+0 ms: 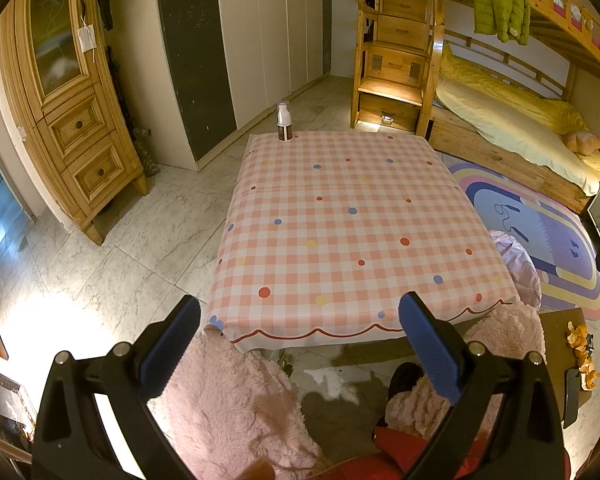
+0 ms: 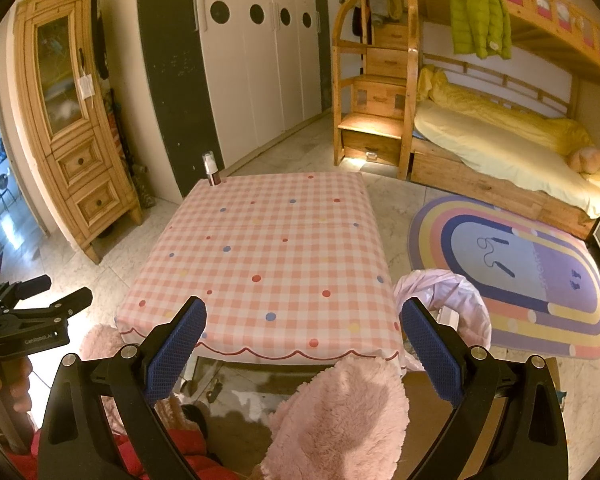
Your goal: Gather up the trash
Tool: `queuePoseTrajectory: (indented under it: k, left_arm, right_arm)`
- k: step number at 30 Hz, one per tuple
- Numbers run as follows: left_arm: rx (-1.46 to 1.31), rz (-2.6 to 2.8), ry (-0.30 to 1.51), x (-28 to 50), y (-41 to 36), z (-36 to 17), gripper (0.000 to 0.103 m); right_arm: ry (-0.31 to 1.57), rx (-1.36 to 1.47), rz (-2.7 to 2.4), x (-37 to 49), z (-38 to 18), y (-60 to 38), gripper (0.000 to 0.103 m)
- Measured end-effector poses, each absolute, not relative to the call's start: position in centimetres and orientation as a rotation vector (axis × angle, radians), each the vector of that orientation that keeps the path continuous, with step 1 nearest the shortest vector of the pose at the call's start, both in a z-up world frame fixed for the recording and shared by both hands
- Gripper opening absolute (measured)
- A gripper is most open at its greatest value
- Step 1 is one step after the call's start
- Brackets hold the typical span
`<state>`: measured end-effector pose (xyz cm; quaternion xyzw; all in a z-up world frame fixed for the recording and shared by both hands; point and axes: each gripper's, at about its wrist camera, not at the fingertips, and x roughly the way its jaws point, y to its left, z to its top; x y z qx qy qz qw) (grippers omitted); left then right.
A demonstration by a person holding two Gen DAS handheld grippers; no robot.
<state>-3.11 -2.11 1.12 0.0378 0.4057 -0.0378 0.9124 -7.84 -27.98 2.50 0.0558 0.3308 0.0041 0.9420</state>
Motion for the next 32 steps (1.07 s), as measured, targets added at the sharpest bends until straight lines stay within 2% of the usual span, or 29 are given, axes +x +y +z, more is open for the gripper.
queuePoseTrajectory:
  k: [32]
  left_arm:
    - [0.087, -0.115, 0.837, -2.8, -2.4, 0.8, 0.096]
  right_arm:
    - [0.652, 0.145, -0.064, -7.9, 1.9, -30.6, 0.097]
